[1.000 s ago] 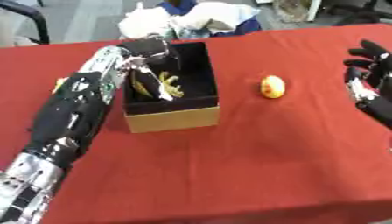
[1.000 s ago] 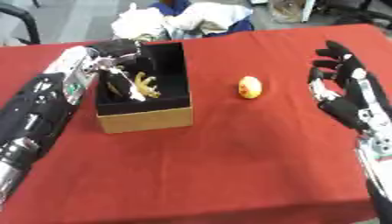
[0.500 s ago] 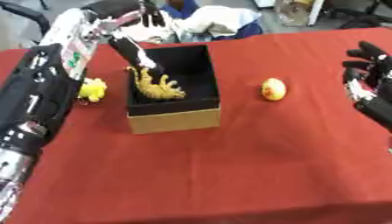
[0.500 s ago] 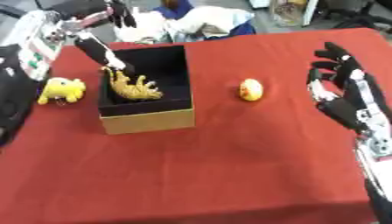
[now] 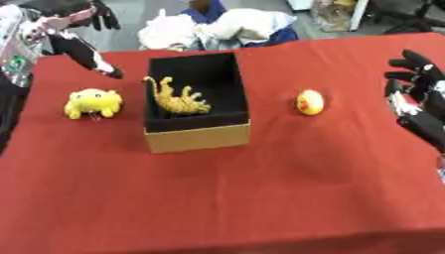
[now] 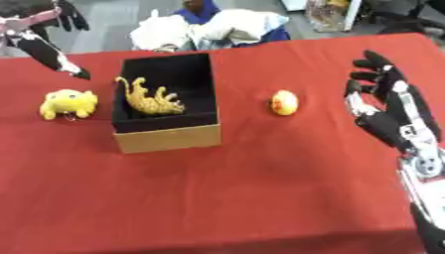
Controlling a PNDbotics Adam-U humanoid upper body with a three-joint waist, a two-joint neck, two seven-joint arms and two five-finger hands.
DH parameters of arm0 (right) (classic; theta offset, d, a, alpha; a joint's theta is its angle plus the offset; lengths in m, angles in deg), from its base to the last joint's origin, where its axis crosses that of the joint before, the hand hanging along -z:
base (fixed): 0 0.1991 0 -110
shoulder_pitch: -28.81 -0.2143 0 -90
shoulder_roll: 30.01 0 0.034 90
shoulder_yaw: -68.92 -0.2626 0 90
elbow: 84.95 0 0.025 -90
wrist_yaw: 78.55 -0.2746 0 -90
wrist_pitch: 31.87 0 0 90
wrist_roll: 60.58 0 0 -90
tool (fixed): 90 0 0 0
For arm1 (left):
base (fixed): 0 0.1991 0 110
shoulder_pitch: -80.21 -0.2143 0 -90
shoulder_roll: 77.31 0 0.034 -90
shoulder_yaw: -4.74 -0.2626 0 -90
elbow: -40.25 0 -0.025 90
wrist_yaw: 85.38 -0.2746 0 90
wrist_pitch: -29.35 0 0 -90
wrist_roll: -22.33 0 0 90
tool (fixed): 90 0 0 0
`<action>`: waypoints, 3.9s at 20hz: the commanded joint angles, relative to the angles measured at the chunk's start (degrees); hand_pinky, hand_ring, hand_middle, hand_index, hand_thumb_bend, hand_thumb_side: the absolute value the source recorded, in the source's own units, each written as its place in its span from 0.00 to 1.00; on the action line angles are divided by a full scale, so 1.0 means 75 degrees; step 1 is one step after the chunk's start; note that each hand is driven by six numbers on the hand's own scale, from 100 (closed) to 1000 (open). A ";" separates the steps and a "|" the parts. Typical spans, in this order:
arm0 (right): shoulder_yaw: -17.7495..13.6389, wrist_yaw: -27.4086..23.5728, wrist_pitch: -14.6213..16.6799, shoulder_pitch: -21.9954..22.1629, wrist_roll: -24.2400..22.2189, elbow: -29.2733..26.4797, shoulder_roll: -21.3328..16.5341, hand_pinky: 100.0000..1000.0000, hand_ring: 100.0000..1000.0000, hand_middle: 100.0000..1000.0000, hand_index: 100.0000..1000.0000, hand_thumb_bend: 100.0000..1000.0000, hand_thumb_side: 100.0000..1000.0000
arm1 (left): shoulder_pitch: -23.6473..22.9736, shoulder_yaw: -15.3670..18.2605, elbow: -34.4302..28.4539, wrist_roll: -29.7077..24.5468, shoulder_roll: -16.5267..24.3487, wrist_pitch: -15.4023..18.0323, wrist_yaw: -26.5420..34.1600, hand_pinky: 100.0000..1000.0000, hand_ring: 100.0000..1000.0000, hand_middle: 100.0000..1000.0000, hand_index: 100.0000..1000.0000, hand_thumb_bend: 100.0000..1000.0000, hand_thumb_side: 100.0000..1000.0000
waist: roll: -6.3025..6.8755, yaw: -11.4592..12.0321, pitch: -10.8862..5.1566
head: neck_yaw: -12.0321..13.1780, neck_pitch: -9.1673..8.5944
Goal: Pick up objects on the table and place them in the box.
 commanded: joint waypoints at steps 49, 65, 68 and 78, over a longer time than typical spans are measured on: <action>-0.0089 -0.0076 0.0046 -0.0155 -0.0039 -0.0012 -0.0082 0.71 0.80 0.82 0.97 0.00 0.39 | -0.0076 0.1029 0.1788 0.2172 0.0006 -0.1440 -0.1318 0.32 0.14 0.10 0.23 0.20 0.00 | -0.0142 -0.0107 0.0153 | -0.0038 -0.0132; 0.0013 -0.0109 0.0055 -0.0189 -0.0150 0.0012 -0.0033 0.71 0.80 0.82 0.98 0.00 0.39 | 0.0728 -0.0082 -0.0715 0.2333 -0.1490 -0.0710 -0.0006 0.32 0.14 0.10 0.24 0.15 0.00 | -0.0143 -0.0321 0.0030 | 0.0115 -0.0129; 0.0037 -0.0120 0.0058 -0.0219 -0.0181 0.0010 -0.0020 0.71 0.80 0.82 0.98 0.00 0.40 | 0.0732 -0.0285 -0.0645 0.2230 -0.1831 -0.0537 -0.0209 0.33 0.15 0.11 0.25 0.18 0.00 | -0.0133 -0.0400 0.0042 | 0.0144 -0.0149; 0.0023 -0.0130 0.0064 -0.0213 -0.0186 0.0019 -0.0016 0.71 0.80 0.82 0.98 0.00 0.40 | 0.0492 -0.0722 -0.0196 0.1446 -0.2076 0.0278 -0.0519 0.44 0.31 0.28 0.40 0.29 0.02 | -0.0106 -0.0413 0.0071 | 0.0122 -0.0154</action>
